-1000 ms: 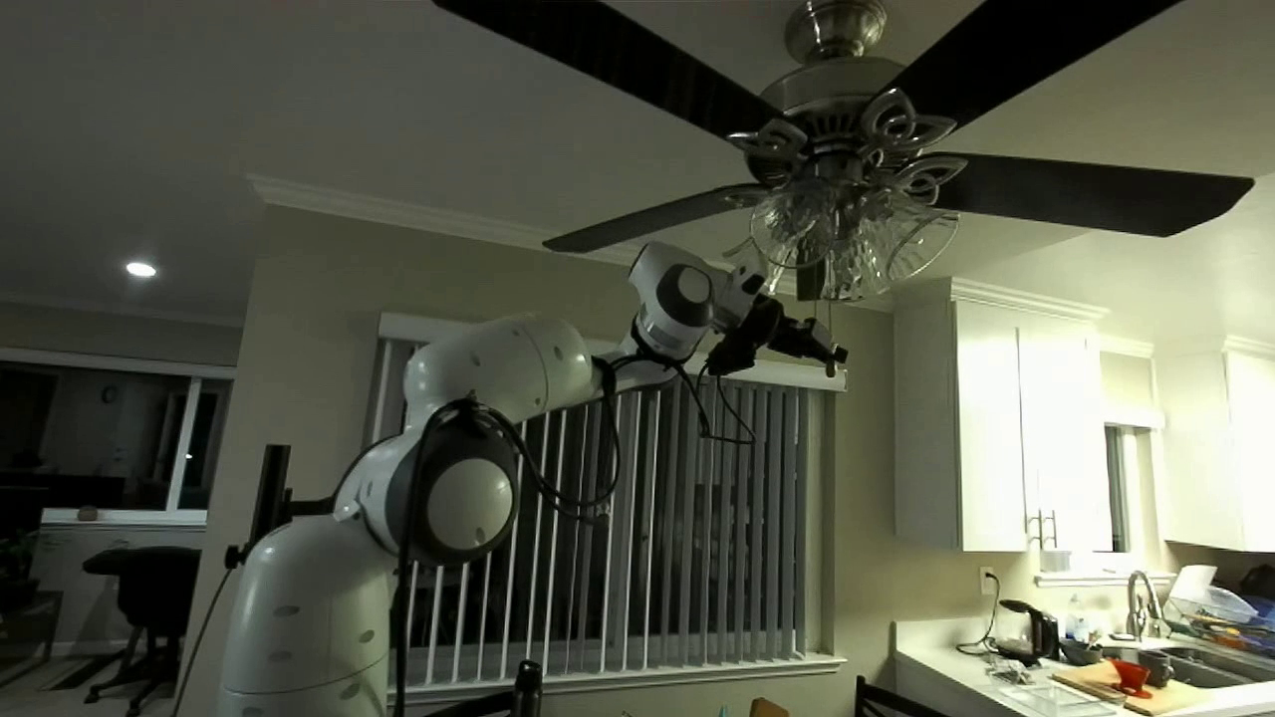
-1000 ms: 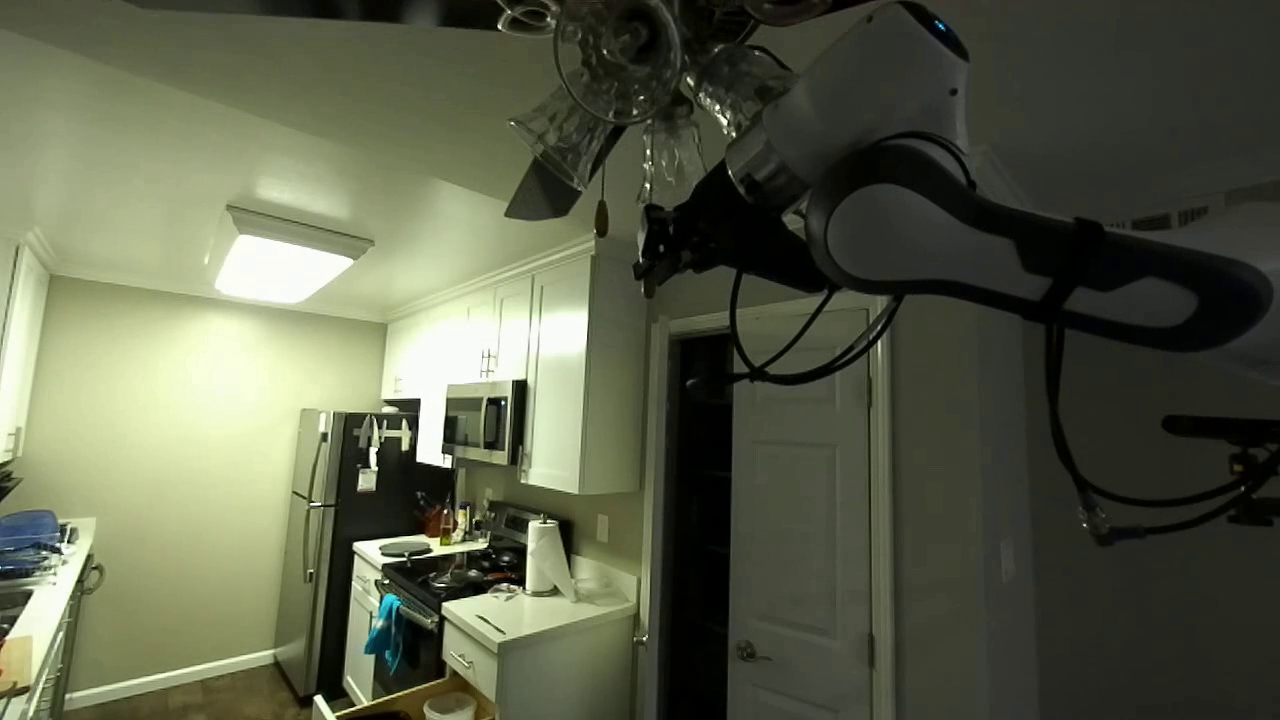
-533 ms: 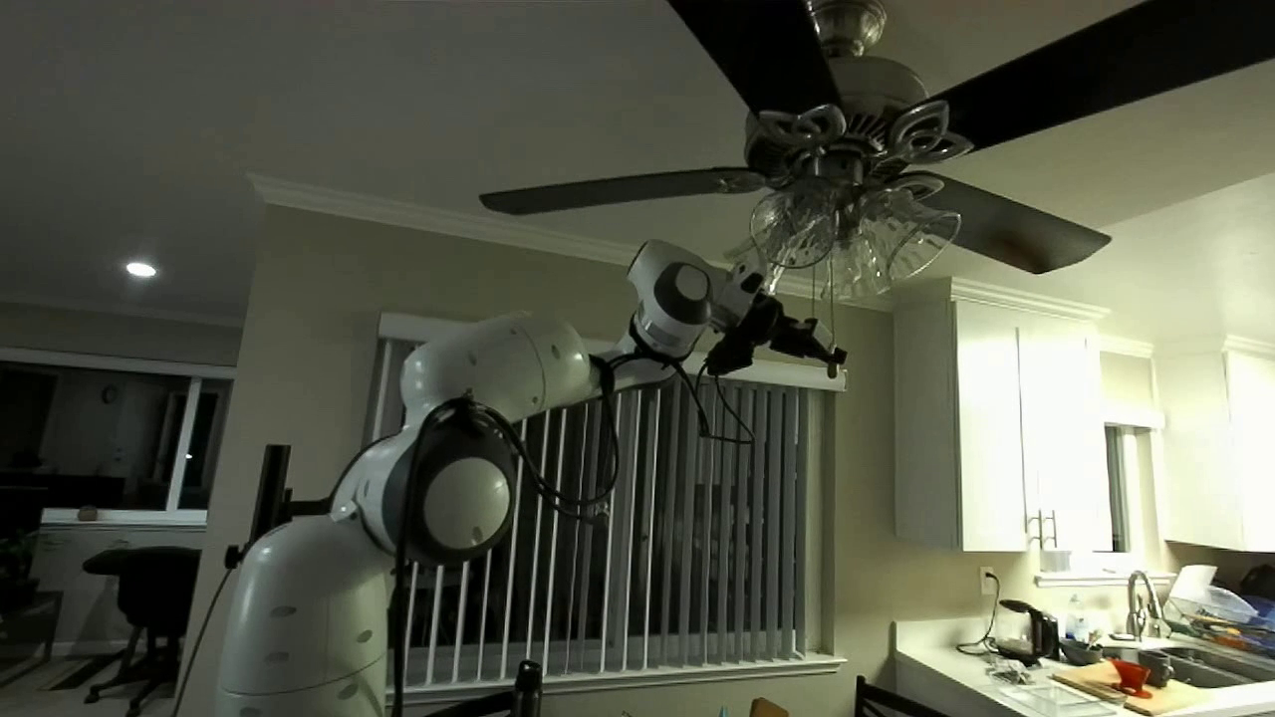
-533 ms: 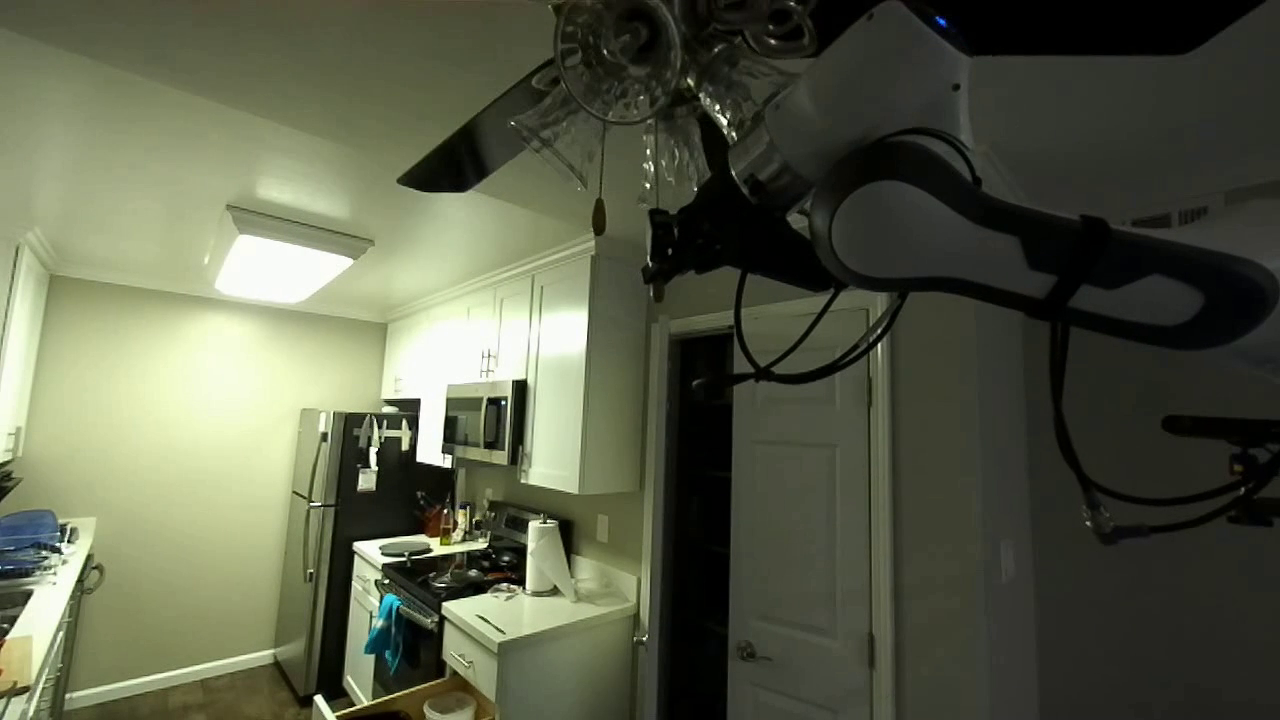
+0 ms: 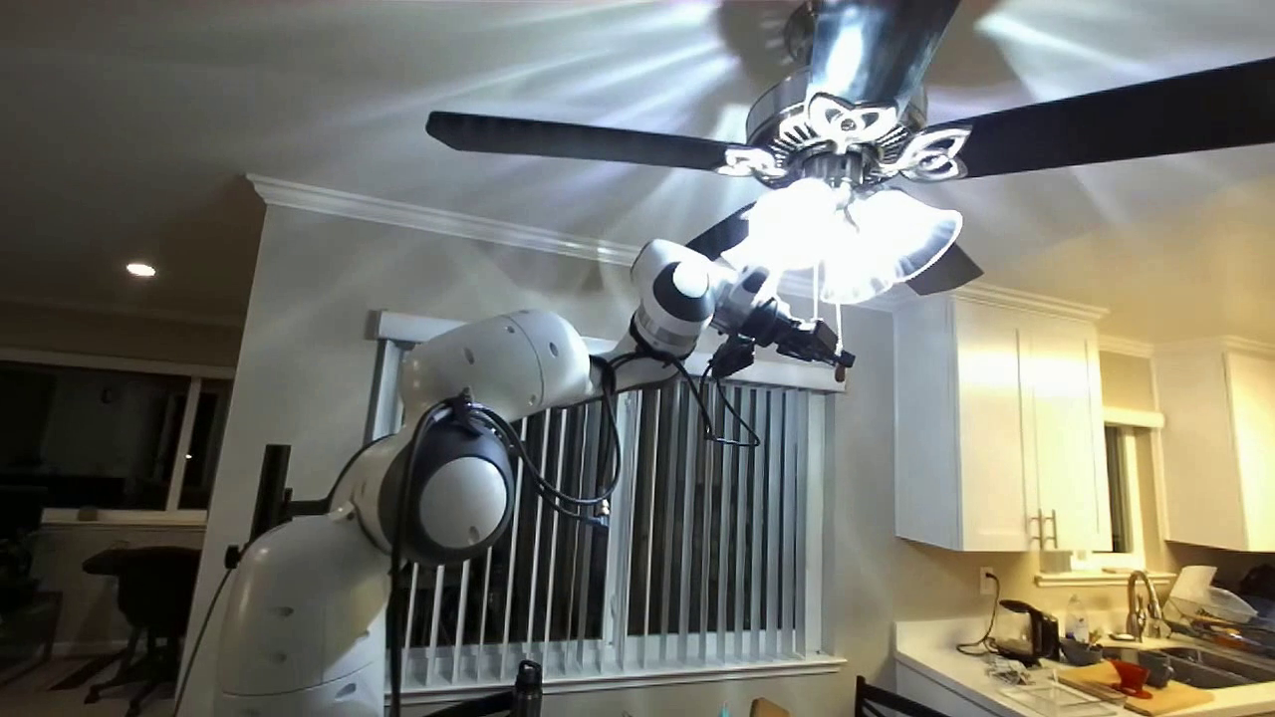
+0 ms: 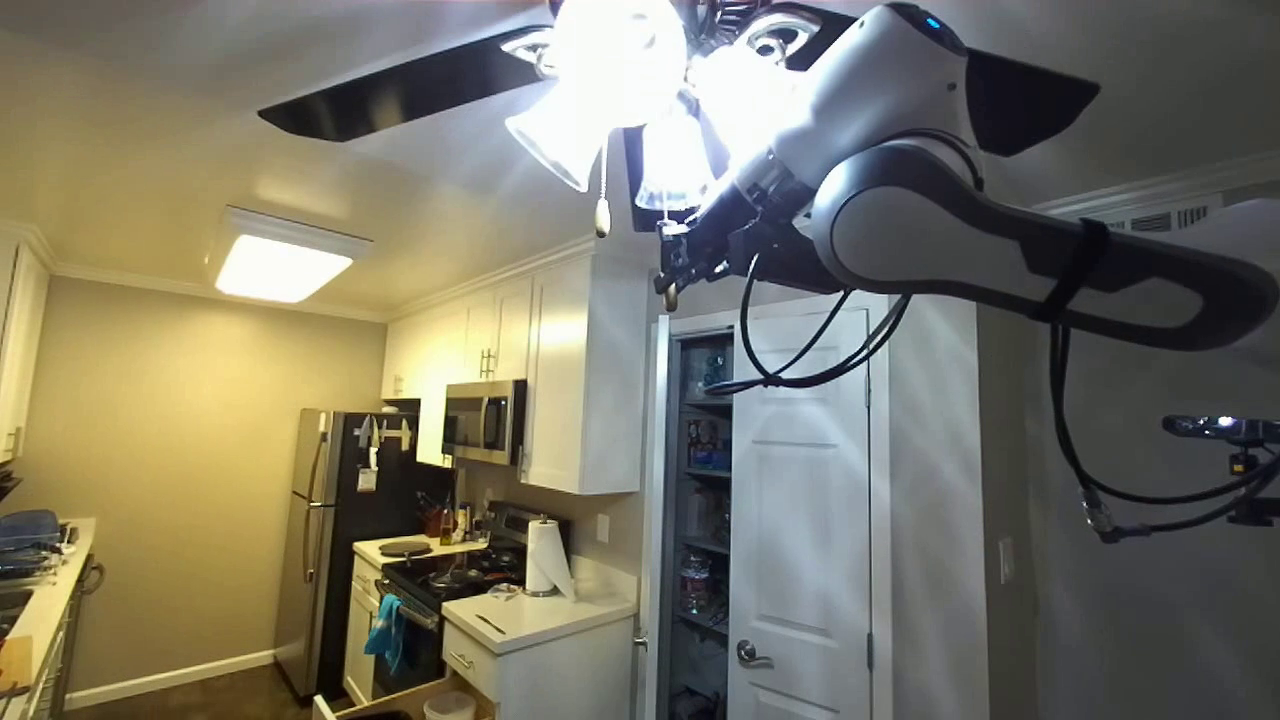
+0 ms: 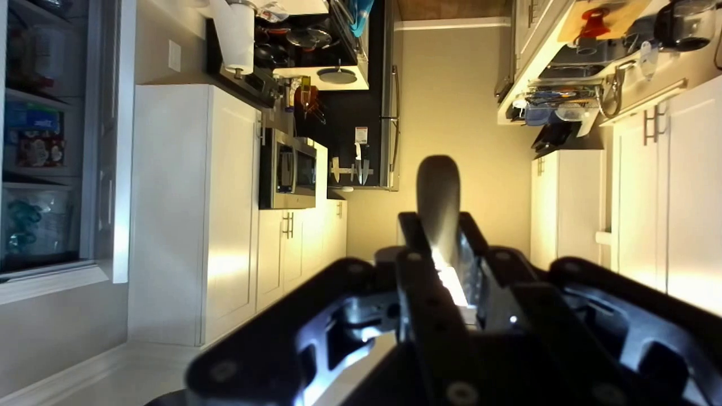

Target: Turn on the chandelier

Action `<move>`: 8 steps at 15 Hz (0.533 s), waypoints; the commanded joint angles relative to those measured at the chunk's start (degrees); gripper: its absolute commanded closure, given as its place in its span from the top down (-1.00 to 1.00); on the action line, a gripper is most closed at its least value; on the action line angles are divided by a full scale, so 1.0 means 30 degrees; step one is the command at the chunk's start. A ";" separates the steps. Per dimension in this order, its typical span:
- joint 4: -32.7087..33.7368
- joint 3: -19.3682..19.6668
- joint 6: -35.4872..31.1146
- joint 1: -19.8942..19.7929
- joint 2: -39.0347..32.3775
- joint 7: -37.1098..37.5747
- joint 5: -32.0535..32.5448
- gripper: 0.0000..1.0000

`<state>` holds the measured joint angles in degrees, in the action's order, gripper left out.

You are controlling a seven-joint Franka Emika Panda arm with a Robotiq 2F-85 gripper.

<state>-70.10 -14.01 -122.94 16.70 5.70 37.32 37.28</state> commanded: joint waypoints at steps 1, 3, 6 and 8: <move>-0.1354 0.0011 0.0835 -0.0038 0.0650 0.0143 0.0065 -0.16; -0.1586 0.0001 0.1211 -0.0005 0.0683 0.0139 -0.0010 0.07; -0.1924 0.0006 0.1266 0.0036 0.0687 0.0039 -0.0189 0.48; -0.2135 0.0038 0.1434 0.0034 0.0653 -0.0083 -0.0386 0.71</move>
<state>-73.90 -14.09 -120.06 16.77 5.91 37.32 37.17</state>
